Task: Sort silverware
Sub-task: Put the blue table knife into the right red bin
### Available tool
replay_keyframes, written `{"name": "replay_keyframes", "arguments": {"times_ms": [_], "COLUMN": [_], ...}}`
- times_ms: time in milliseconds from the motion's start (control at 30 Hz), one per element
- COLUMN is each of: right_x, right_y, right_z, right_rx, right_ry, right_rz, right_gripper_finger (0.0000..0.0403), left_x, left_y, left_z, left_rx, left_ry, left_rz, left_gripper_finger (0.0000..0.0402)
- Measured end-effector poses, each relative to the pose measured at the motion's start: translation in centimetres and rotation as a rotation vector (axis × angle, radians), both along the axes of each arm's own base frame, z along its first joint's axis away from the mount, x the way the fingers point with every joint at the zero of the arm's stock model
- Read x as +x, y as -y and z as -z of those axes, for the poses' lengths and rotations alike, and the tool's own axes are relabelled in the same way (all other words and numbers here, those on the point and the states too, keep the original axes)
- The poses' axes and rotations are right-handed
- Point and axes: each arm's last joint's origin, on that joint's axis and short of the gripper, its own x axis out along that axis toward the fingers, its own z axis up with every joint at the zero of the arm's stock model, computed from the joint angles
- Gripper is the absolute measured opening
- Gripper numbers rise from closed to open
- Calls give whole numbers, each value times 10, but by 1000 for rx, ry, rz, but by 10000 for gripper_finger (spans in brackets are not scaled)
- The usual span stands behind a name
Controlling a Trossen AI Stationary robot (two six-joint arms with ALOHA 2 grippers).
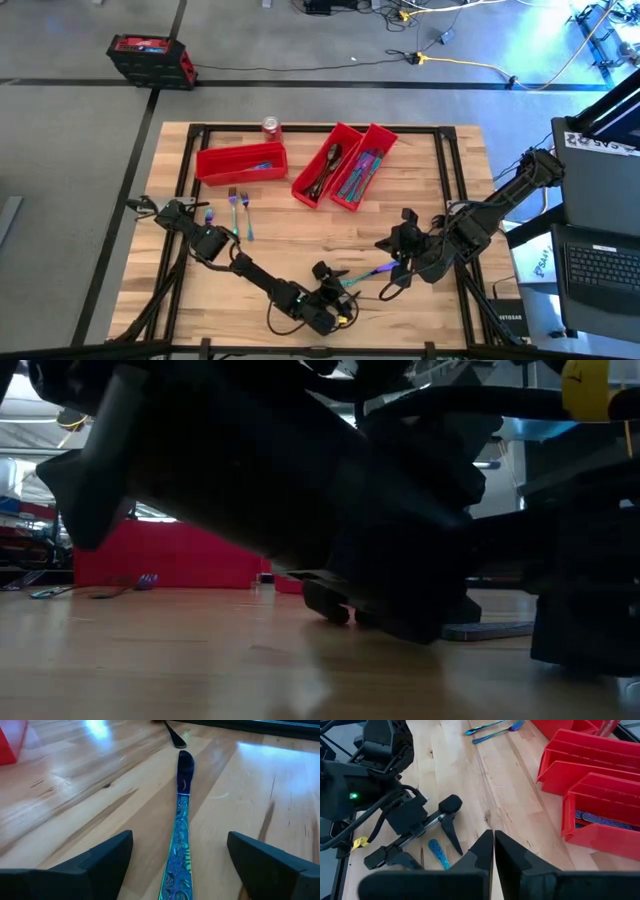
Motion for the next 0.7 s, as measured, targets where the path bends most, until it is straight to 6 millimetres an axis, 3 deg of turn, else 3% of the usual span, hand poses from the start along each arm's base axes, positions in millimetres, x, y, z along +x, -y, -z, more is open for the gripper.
{"name": "replay_keyframes", "arguments": {"times_ms": [233,500,700], "right_x": [0,0,0], "right_y": [0,0,0], "right_z": [0,0,0], "right_rx": [-1,3,3], "right_ry": [-1,-3,-3], "right_rz": [-2,-6,-6], "right_gripper_finger": [0,0,0], "left_x": [2,1,2], "left_y": [-4,-5,-6], "left_z": [1,2,2], "left_rx": [9,-3,2], "left_ry": [-22,-58,-69], "left_rz": [20,46,58], "left_gripper_finger": [309,227,194]}}
